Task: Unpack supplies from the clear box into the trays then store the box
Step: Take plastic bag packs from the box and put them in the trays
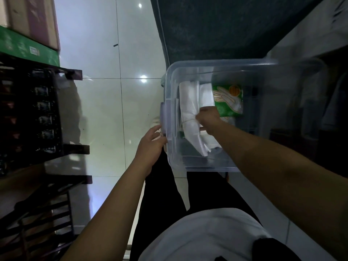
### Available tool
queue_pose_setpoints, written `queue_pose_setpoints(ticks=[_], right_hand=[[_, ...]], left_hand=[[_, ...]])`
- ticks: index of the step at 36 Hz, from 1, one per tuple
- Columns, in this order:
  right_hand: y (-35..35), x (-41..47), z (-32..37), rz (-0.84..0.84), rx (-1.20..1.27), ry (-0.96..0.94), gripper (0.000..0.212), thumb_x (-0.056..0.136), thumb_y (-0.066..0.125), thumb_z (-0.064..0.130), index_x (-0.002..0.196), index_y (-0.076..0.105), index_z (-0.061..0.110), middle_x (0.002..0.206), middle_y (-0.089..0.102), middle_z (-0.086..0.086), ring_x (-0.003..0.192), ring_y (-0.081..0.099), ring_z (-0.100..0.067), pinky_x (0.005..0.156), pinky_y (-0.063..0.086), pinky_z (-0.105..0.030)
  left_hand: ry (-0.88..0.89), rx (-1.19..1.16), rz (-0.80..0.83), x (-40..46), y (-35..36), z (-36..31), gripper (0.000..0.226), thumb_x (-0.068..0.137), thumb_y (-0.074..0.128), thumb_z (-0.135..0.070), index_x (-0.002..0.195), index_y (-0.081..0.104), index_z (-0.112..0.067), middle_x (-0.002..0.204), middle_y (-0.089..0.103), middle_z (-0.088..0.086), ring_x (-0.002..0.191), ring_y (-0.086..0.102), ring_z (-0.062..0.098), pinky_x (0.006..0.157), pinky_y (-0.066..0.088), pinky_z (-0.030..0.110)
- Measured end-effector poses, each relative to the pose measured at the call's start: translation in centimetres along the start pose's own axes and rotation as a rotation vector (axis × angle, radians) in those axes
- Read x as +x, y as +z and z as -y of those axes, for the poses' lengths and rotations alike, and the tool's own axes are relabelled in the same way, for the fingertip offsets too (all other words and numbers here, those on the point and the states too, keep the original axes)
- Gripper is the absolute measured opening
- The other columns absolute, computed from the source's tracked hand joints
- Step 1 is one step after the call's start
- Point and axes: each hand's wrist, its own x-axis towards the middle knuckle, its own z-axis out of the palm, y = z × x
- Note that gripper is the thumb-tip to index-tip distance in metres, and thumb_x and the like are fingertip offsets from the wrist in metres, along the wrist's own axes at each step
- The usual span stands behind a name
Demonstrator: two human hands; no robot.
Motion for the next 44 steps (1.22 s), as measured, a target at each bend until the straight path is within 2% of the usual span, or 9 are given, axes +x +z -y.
queue_pose_setpoints(ticks=[3, 9, 14, 18, 21, 26, 37, 41, 44], right_hand=[[-2.0, -1.3, 0.6, 0.06, 0.104, 0.024, 0.026, 0.084, 0.063, -0.01, 0.098, 0.065, 0.011, 0.108, 0.064, -0.018, 0.088, 0.065, -0.035, 0.056, 0.058, -0.039], [-6.5, -6.7, 1.9, 0.296, 0.137, -0.069, 0.021, 0.086, 0.065, -0.006, 0.1, 0.07, 0.008, 0.083, 0.064, -0.011, 0.075, 0.06, -0.023, 0.059, 0.056, -0.035], [-10.7, -13.8, 4.2, 0.539, 0.182, -0.22, 0.021, 0.086, 0.066, -0.002, 0.09, 0.079, 0.014, 0.086, 0.072, -0.006, 0.075, 0.068, -0.02, 0.062, 0.058, -0.035], [-13.6, -19.7, 5.9, 0.686, 0.226, -0.301, 0.024, 0.088, 0.065, 0.0, 0.099, 0.08, 0.016, 0.102, 0.074, -0.008, 0.088, 0.07, -0.022, 0.074, 0.062, -0.041], [-15.4, -24.1, 6.1, 0.72, 0.298, -0.35, 0.026, 0.09, 0.063, -0.001, 0.107, 0.077, 0.012, 0.103, 0.075, -0.01, 0.086, 0.072, -0.024, 0.078, 0.061, -0.044], [-16.1, -30.5, 4.2, 0.523, 0.483, -0.459, 0.028, 0.088, 0.067, 0.004, 0.114, 0.074, 0.011, 0.105, 0.076, -0.01, 0.087, 0.073, -0.023, 0.075, 0.063, -0.04], [-11.9, -41.8, -2.9, 0.112, 0.844, -0.703, 0.038, 0.095, 0.05, 0.007, 0.131, 0.063, 0.01, 0.117, 0.065, -0.02, 0.101, 0.062, -0.035, 0.083, 0.057, -0.047], [-10.6, -45.1, -5.9, -0.096, 0.85, -0.755, 0.05, 0.087, 0.067, 0.012, 0.136, 0.058, 0.013, 0.133, 0.061, -0.02, 0.118, 0.061, -0.033, 0.094, 0.053, -0.042], [-9.4, -46.7, -7.5, -0.324, 0.785, -0.687, 0.04, 0.08, 0.078, 0.005, 0.118, 0.07, 0.011, 0.117, 0.073, -0.012, 0.109, 0.068, -0.025, 0.088, 0.056, -0.034]], left_hand=[[0.072, 0.031, -0.161, -1.1, -0.8, -0.6, 0.048, 0.091, 0.06, -0.019, 0.136, 0.054, -0.034, 0.139, 0.054, -0.001, 0.114, 0.052, 0.014, 0.085, 0.041, 0.024], [0.246, 0.031, -0.171, -3.9, -2.2, -3.5, 0.048, 0.09, 0.065, -0.02, 0.132, 0.055, -0.041, 0.134, 0.053, -0.013, 0.121, 0.052, 0.011, 0.076, 0.039, 0.015], [0.167, -0.164, 0.252, -6.5, -2.3, -8.6, 0.076, 0.078, 0.081, -0.027, 0.145, 0.045, -0.027, 0.14, 0.057, 0.001, 0.121, 0.06, 0.019, 0.104, 0.047, 0.042], [0.187, -0.355, 0.703, -8.6, -3.3, -12.9, 0.069, 0.075, 0.084, -0.025, 0.136, 0.055, -0.018, 0.124, 0.066, 0.012, 0.109, 0.066, 0.032, 0.085, 0.056, 0.05], [0.259, -0.289, 0.821, -10.6, -3.4, -16.2, 0.043, 0.084, 0.07, -0.014, 0.126, 0.064, -0.018, 0.123, 0.067, 0.012, 0.106, 0.068, 0.034, 0.076, 0.058, 0.049], [0.432, 0.017, 0.947, -14.9, -2.6, -21.0, 0.047, 0.083, 0.071, -0.018, 0.129, 0.061, -0.02, 0.126, 0.066, 0.013, 0.108, 0.068, 0.035, 0.078, 0.059, 0.048], [0.655, 0.356, 1.151, -22.3, 2.4, -22.8, 0.047, 0.061, 0.082, -0.011, 0.106, 0.069, -0.016, 0.092, 0.077, 0.0, 0.085, 0.075, 0.019, 0.066, 0.061, 0.032], [0.737, 0.421, 1.318, -26.4, 5.0, -22.0, 0.039, 0.06, 0.084, -0.008, 0.095, 0.076, -0.022, 0.092, 0.078, 0.0, 0.085, 0.075, 0.018, 0.065, 0.059, 0.027], [0.814, 0.473, 1.437, -30.2, 6.6, -21.9, 0.042, 0.058, 0.091, -0.013, 0.094, 0.077, -0.03, 0.096, 0.078, 0.0, 0.089, 0.075, 0.021, 0.067, 0.061, 0.036]])
